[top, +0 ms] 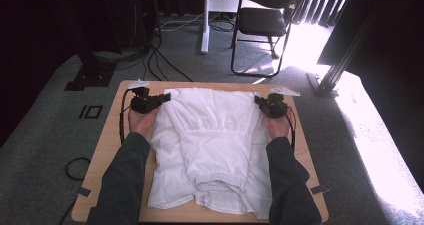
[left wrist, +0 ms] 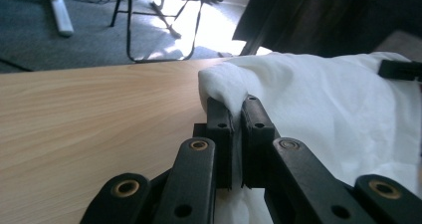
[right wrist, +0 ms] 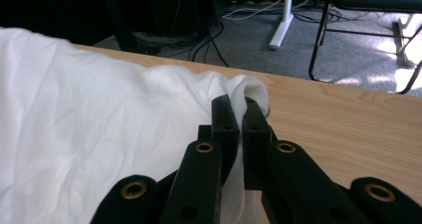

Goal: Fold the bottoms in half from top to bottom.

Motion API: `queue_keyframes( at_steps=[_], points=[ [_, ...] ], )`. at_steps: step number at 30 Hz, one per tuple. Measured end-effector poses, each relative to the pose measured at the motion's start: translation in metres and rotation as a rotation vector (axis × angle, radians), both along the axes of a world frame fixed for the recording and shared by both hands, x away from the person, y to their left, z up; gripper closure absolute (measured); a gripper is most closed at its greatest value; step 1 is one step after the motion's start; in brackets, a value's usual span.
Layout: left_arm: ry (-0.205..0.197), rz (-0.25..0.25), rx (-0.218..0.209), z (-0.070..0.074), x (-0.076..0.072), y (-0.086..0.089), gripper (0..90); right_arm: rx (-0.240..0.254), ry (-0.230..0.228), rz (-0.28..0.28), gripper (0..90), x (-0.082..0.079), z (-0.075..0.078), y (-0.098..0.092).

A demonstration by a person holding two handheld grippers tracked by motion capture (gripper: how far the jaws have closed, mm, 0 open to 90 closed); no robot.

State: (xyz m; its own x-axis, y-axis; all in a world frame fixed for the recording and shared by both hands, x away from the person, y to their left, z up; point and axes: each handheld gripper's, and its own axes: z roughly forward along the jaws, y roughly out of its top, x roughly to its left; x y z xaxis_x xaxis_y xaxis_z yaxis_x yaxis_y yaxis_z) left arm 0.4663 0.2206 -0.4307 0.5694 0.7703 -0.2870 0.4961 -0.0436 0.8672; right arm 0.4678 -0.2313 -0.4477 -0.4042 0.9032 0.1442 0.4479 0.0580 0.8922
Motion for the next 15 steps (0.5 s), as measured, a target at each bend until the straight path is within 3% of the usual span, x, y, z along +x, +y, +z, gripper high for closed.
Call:
queue_keyframes(
  at_steps=[2,3,4,5,8,9,10,11,13,15],
  points=[
    [-0.007,-0.009,0.007,0.002,-0.004,0.000,86.7,0.005,-0.009,0.013,88.1,-0.006,0.001,-0.001],
    [-0.030,-0.029,0.004,0.006,-0.013,-0.001,86.7,0.007,-0.013,0.022,88.1,-0.010,0.001,-0.002],
    [-0.039,-0.039,0.009,0.008,-0.017,-0.001,86.6,0.011,-0.039,0.048,88.1,-0.026,0.002,-0.007],
    [-0.049,-0.047,0.016,0.009,-0.022,-0.001,86.6,0.011,-0.039,0.048,88.1,-0.026,0.002,-0.007],
    [-0.081,-0.072,0.019,0.013,-0.041,0.001,86.5,0.032,-0.072,0.074,88.1,-0.048,0.004,-0.016],
    [-0.081,-0.072,0.019,0.013,-0.041,0.001,86.5,0.032,-0.072,0.074,88.1,-0.048,0.004,-0.016],
    [-0.103,-0.099,0.008,0.016,-0.059,0.005,86.5,0.039,-0.082,0.084,88.1,-0.056,0.005,-0.020],
    [-0.107,-0.113,0.004,0.016,-0.067,0.006,86.5,0.069,-0.103,0.109,88.1,-0.076,0.005,-0.031],
    [-0.110,-0.140,0.007,0.016,-0.083,0.007,86.5,0.110,-0.109,0.138,88.1,-0.092,0.004,-0.038],
    [-0.113,-0.155,0.024,0.016,-0.092,0.006,86.4,0.109,-0.108,0.147,88.1,-0.099,0.003,-0.040]
  ],
)
